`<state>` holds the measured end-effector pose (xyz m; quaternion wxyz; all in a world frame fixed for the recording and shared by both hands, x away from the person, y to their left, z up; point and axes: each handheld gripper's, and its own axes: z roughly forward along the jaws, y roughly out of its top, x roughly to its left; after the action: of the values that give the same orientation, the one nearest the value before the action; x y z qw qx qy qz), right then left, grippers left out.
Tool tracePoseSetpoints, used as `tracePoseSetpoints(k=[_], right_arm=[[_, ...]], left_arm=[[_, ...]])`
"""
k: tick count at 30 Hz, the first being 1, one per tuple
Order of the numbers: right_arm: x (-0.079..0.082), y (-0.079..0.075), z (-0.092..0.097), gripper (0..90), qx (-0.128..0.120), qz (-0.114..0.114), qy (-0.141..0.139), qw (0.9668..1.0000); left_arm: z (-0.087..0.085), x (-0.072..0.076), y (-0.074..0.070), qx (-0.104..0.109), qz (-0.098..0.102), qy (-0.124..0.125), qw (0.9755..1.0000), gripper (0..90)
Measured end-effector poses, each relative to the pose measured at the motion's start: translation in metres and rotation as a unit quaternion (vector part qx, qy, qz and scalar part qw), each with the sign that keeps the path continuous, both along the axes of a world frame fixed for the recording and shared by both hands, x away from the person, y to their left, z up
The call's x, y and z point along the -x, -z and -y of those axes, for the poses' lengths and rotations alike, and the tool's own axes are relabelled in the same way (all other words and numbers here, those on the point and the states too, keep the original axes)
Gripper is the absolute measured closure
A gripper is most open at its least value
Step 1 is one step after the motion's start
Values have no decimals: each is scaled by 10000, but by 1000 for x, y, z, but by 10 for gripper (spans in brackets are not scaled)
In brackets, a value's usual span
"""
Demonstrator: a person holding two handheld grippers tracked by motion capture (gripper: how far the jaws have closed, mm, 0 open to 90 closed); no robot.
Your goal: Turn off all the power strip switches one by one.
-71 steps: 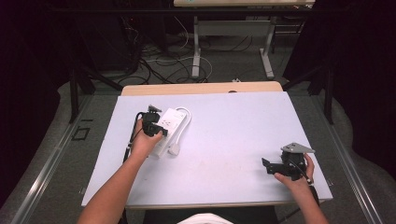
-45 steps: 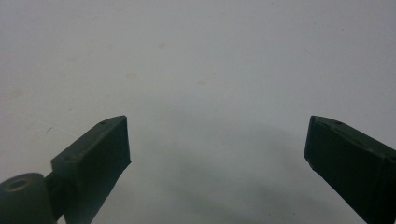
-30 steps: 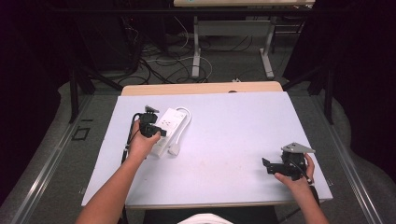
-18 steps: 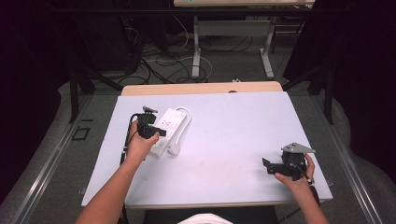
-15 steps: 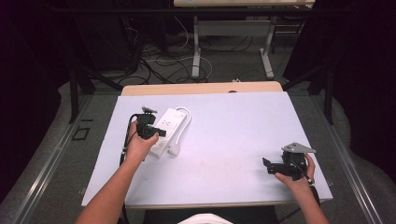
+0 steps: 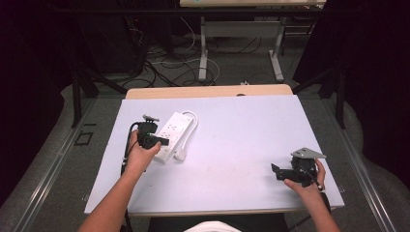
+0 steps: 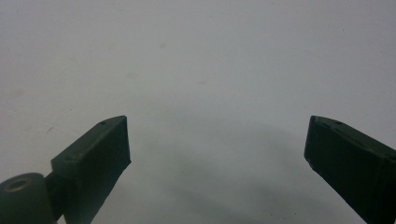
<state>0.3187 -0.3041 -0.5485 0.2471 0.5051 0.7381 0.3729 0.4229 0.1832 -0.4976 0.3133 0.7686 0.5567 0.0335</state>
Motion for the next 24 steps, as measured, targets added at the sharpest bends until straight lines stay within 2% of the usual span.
tracePoseSetpoints(k=[4,6,24], right_arm=[[0,0,0,62,-5,7,6,10000],[0,0,0,62,15,8,11,10000],[1,0,0,62,8,-2,15,10000]], left_arm=[[-3,2,-1,-51,-22,57,10000,900],[-3,2,1,14,-18,25,10000,900],[-7,0,15,-121,-213,-3,9997,900]])
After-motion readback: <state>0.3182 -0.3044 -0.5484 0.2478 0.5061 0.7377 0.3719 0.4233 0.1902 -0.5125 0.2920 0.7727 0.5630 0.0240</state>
